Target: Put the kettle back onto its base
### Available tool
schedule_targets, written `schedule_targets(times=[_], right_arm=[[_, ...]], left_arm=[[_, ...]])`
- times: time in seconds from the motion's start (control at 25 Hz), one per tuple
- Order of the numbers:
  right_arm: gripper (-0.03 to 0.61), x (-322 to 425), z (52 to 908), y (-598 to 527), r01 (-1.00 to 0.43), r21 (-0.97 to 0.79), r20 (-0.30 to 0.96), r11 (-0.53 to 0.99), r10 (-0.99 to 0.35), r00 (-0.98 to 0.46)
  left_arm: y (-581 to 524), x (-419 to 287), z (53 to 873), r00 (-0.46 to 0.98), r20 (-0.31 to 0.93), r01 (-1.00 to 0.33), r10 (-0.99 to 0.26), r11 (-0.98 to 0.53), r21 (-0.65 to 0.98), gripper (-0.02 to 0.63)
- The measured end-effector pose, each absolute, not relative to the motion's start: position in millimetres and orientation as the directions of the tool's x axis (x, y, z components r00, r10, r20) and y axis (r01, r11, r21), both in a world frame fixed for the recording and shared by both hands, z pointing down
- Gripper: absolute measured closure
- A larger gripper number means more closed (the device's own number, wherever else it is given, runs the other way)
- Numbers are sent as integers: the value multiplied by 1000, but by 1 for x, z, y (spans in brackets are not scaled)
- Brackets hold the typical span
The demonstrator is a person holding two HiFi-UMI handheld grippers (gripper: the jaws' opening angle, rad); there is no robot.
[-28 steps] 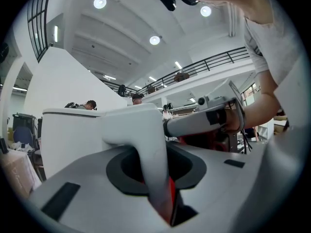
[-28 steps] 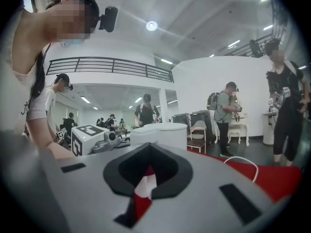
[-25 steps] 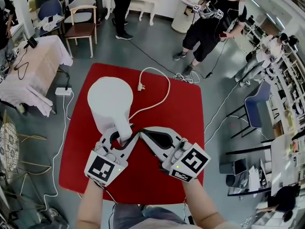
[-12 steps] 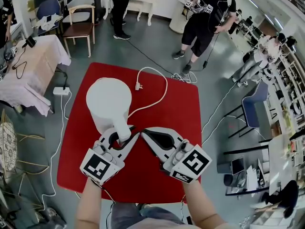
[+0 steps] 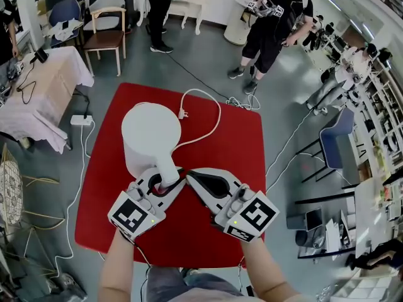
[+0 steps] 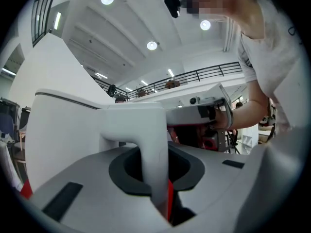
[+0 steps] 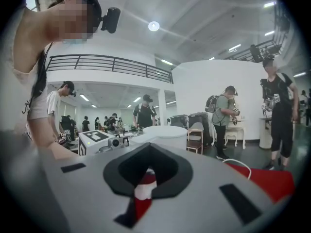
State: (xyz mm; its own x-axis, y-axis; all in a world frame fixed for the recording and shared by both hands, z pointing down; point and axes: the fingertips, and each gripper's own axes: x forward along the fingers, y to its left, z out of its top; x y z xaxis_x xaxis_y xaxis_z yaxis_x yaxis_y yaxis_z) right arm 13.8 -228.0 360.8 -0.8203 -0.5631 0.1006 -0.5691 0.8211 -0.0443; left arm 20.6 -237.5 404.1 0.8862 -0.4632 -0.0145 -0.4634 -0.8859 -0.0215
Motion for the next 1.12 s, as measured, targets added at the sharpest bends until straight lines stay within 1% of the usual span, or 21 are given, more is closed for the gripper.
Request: schedule_targets(times=[0.16, 0.36, 0.56, 0.76, 1.0, 1.12], right_arm=[[569, 17, 362, -225, -568, -39, 106, 822, -562, -821], [569, 16, 363, -227, -561, -44, 104, 826, -555, -825], [569, 10, 364, -232, -552, -58, 97, 832, -545, -833], [569, -1, 360, -236, -534, -46, 93, 844, -528, -844], [569, -1, 361, -236, -537, -46, 96, 842, -532, -842], [569, -3, 361, -235, -537, -43, 101, 842, -532, -841]], left_arm=[[-220, 26, 412, 903, -9, -429, -429, -901, -62, 557], [-221, 24, 409, 903, -16, -430, -429, -902, -41, 557], [-236, 8, 405, 896, -10, -445, -445, -896, -3, 555], [-239, 3, 403, 910, -3, -414, -414, -910, -19, 552], [-255, -11, 392, 906, -51, -420, -421, -907, 18, 549], [-249, -19, 394, 904, -54, -424, -425, -905, 33, 551]])
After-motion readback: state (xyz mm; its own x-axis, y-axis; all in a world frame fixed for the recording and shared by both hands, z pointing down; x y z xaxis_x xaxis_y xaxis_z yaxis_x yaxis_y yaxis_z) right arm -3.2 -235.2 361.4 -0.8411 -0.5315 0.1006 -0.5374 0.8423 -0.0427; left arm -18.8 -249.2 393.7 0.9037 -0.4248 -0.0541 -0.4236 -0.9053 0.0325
